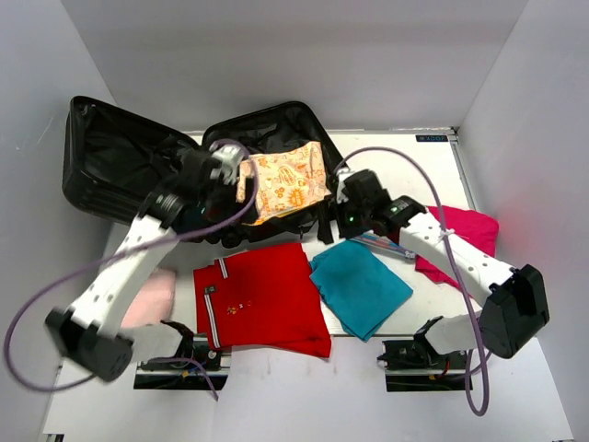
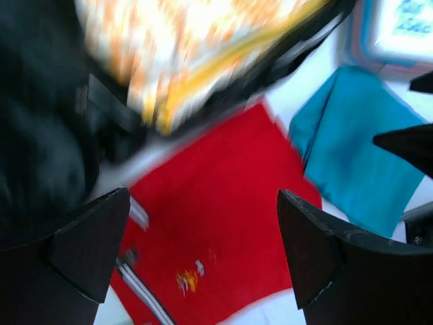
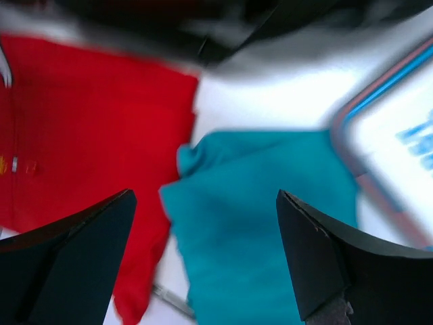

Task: Pack the luggage

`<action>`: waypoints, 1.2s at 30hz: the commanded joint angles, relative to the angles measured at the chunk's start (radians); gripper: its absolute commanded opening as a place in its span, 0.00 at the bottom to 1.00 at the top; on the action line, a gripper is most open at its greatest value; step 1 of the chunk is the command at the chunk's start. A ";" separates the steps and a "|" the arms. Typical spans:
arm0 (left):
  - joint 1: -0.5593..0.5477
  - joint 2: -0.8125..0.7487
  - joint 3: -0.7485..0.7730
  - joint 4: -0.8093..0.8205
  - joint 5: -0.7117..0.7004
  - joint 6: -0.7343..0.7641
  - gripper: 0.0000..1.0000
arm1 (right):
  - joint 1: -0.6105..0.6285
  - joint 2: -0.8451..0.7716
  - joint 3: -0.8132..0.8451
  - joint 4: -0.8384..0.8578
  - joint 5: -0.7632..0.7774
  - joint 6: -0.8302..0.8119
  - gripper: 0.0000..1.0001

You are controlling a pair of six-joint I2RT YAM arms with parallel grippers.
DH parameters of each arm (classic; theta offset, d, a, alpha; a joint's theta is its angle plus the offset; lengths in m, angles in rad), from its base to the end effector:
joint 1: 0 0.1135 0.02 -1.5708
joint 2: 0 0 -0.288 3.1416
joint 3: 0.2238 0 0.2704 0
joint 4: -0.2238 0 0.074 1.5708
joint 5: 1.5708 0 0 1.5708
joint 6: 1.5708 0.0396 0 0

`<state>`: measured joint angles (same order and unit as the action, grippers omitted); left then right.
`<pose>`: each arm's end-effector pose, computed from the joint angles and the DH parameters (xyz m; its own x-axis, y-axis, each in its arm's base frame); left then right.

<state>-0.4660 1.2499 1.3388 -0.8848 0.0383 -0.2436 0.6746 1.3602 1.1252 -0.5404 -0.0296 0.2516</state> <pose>0.2369 -0.1208 0.3888 -0.7335 0.0991 -0.6724 0.3050 0.9321 -0.1953 0.2424 0.1953 0.3126 -0.6890 -0.2324 -0.6865 -0.4845 0.8521 0.1979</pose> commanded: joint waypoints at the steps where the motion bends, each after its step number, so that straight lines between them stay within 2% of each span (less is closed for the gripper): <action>1: -0.008 -0.167 -0.200 -0.184 -0.123 -0.220 1.00 | 0.075 -0.029 -0.024 -0.097 -0.045 0.104 0.90; 2: -0.011 -0.205 -0.293 -0.187 -0.130 -0.305 1.00 | 0.129 -0.027 -0.036 -0.105 -0.052 0.126 0.90; 3: -0.023 -0.237 -0.335 -0.193 -0.158 -0.328 1.00 | 0.152 -0.027 -0.059 -0.107 -0.055 0.136 0.90; 4: -0.023 -0.338 -0.421 -0.204 -0.166 -0.398 1.00 | 0.170 -0.027 -0.070 -0.110 -0.046 0.152 0.90; 5: -0.023 -0.368 -0.485 -0.257 -0.182 -0.452 1.00 | 0.216 -0.024 -0.100 -0.115 -0.011 0.184 0.88; 8: -0.025 -0.504 -0.579 -0.304 -0.201 -0.518 1.00 | 0.259 -0.039 -0.140 -0.115 0.080 0.288 0.88; 11: -0.025 -0.544 -0.702 -0.304 -0.201 -0.562 1.00 | 0.292 -0.058 -0.243 -0.072 0.086 0.363 0.85; 19: -0.028 -0.540 -0.832 -0.224 -0.225 -0.599 1.00 | 0.365 -0.010 -0.308 0.046 0.073 0.433 0.85; 25: -0.026 -0.512 -0.830 -0.263 -0.319 -0.614 1.00 | 0.405 0.010 -0.291 0.091 0.074 0.449 0.85; 28: -0.020 -0.451 -0.810 -0.260 -0.336 -0.599 1.00 | 0.414 0.034 -0.318 0.106 0.085 0.466 0.85; 33: -0.017 -0.377 -0.833 -0.194 -0.308 -0.562 1.00 | 0.413 0.034 -0.344 0.122 0.141 0.491 0.87; 36: -0.017 -0.386 -0.872 -0.143 -0.252 -0.566 1.00 | 0.408 0.078 -0.363 0.138 0.129 0.495 0.88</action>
<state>-0.4866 0.8734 0.4976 -1.0527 -0.2394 -0.8211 1.0813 1.4052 0.7765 -0.4339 0.0715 0.7193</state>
